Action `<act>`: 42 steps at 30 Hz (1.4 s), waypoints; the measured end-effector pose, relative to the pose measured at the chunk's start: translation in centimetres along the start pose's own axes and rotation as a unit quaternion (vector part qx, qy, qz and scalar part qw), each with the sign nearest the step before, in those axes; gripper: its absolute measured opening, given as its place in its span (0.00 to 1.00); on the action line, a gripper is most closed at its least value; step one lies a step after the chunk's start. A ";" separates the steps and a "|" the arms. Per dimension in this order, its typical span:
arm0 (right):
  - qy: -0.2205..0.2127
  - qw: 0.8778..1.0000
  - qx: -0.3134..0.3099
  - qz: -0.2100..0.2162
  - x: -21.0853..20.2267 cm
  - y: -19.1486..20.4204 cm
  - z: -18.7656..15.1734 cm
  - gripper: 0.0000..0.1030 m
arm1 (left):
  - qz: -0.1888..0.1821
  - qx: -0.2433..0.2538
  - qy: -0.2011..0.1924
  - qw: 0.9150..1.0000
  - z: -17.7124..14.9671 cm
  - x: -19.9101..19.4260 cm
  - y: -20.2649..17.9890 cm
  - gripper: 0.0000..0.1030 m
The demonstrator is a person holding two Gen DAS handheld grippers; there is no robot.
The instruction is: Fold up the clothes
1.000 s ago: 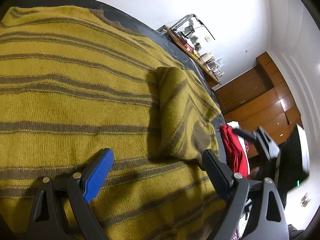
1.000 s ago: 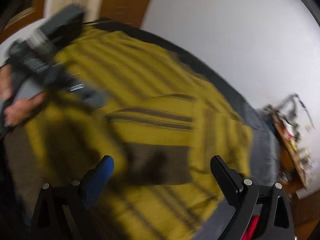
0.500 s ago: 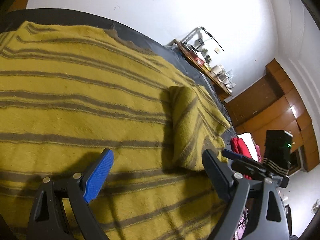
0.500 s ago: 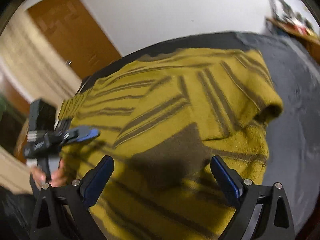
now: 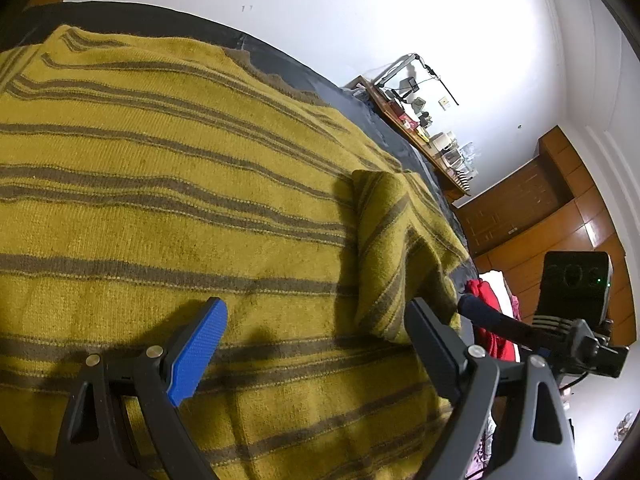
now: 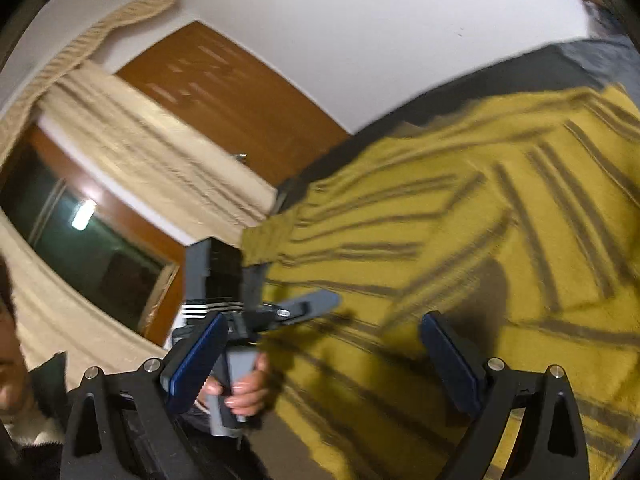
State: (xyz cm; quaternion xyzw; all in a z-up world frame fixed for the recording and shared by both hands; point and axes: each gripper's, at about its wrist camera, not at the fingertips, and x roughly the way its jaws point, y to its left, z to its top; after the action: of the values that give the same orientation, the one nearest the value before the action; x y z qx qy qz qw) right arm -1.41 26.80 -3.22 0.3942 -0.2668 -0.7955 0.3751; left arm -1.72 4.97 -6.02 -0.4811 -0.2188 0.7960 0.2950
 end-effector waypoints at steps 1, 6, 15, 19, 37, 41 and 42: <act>0.000 1.000 0.000 -0.001 0.1 -0.1 0.0 0.96 | -0.002 0.000 -0.001 1.000 0.0 -0.1 0.0 0.90; -0.035 0.997 0.059 -0.025 -1.1 -3.0 -0.1 0.96 | -0.003 -0.004 -0.001 1.000 0.0 -0.1 0.0 0.90; -0.064 0.977 0.191 -0.075 -0.7 -9.3 0.5 0.96 | 0.007 -0.005 -0.011 1.000 0.0 -0.4 0.1 0.90; -0.057 0.975 0.189 -0.105 0.3 -8.8 0.9 0.96 | 0.023 -0.002 -0.024 0.999 0.1 -0.8 0.0 0.90; -0.022 0.974 0.223 -0.013 4.4 -7.2 2.4 0.96 | 0.055 -0.028 -0.035 0.997 0.4 -1.2 1.2 0.90; -0.010 0.977 0.186 0.104 5.7 -5.2 3.0 0.96 | 0.052 -0.033 -0.039 0.997 0.4 -1.2 1.3 0.90; -0.012 0.979 0.175 0.108 5.7 -4.9 3.1 0.96 | 0.050 -0.035 -0.040 0.997 0.4 -1.2 1.4 0.90</act>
State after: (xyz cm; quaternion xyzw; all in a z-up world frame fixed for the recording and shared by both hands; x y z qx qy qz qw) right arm -8.20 25.41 -7.52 0.4133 -0.4468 -0.6962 0.3807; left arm -1.97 3.08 -5.95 -0.4691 -0.2335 0.8203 0.2292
